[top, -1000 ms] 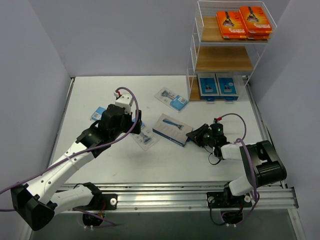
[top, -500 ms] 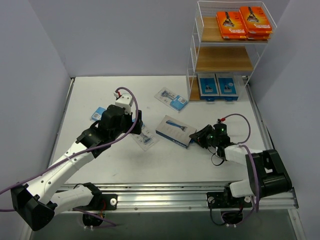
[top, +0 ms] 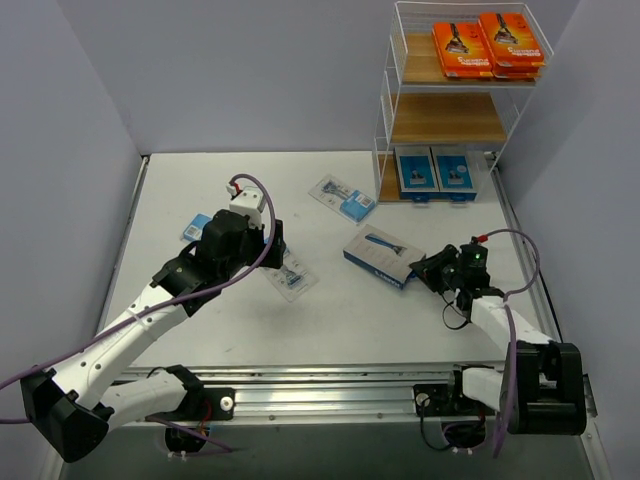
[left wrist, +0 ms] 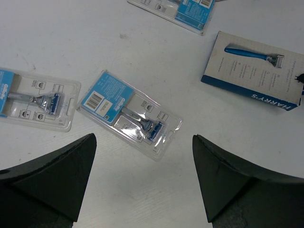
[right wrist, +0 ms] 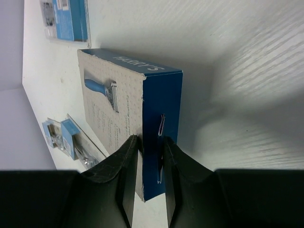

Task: Place and organize the shaving razors onto the shelf
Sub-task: Grab a shaving razor with the right arm

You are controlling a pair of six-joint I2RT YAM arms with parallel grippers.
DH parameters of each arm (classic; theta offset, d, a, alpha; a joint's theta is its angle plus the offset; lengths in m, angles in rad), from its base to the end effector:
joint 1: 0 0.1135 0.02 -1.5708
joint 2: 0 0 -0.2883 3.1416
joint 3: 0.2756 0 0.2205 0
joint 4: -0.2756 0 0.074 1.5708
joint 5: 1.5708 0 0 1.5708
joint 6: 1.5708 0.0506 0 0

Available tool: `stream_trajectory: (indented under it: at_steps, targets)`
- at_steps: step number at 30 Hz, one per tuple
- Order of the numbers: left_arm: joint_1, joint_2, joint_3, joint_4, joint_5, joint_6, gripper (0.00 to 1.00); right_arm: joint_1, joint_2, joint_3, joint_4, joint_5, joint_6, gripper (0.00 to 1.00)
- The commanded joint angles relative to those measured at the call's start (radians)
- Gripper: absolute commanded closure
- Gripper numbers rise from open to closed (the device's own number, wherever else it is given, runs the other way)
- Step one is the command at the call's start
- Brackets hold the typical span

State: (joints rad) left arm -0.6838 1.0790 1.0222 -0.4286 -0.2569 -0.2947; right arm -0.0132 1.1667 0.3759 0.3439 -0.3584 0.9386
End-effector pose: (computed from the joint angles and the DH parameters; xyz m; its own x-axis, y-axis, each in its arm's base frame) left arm 0.1692 -0.1213 0.3581 -0.4729 0.0230 -0.8808 0.3129 0.9389 -0.1435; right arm 0.2082 0.0150 0.2175 -0.5005 0.7622 -0.4106 0.1690 0.5512 0.8171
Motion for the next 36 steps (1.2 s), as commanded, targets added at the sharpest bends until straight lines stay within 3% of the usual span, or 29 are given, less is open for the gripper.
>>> stream_trajectory:
  at_steps: [1,15,36]
  targets:
    - [-0.005,-0.025,0.010,0.037,-0.008,-0.008,0.09,-0.053,-0.036,0.049,-0.046,0.000,-0.024,1.00]
    - [-0.014,-0.016,0.013,0.037,-0.007,-0.006,0.09,-0.157,-0.044,0.087,-0.045,-0.129,-0.055,1.00]
    - [-0.013,-0.001,0.012,0.039,-0.001,-0.006,0.09,-0.312,-0.137,0.166,-0.192,-0.257,-0.126,1.00]
